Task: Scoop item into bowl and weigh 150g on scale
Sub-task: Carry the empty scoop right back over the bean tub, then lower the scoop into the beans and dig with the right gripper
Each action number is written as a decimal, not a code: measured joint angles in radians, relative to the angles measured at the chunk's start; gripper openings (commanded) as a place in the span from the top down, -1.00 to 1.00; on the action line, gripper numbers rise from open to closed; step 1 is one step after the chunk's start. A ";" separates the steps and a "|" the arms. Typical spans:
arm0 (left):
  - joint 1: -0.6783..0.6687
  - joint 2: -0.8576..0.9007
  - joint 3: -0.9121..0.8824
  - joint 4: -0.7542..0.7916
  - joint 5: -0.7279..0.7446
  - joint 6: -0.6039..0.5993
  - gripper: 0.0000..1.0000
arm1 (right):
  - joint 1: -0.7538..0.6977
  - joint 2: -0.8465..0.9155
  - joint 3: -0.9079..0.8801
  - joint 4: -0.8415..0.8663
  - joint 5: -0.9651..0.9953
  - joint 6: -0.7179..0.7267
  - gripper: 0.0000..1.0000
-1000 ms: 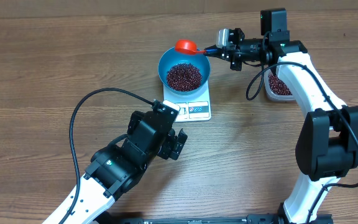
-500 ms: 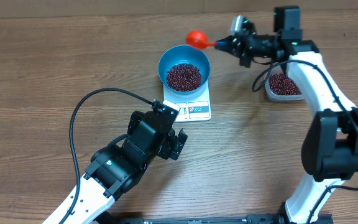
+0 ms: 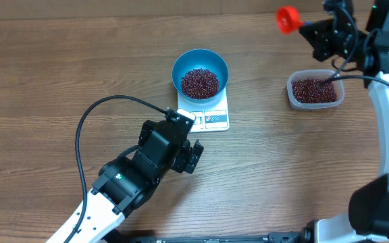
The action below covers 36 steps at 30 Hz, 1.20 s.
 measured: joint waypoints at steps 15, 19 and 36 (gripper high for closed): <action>0.000 0.000 0.000 0.000 0.000 0.000 -0.99 | 0.000 -0.073 0.000 -0.388 0.471 0.040 0.93; 0.000 0.000 0.000 0.000 0.000 0.000 -0.99 | 0.000 -0.073 0.000 -0.393 0.493 0.043 0.93; 0.000 0.000 0.000 0.000 0.000 0.000 -0.99 | 0.000 -0.073 -0.116 -0.303 0.560 0.043 0.93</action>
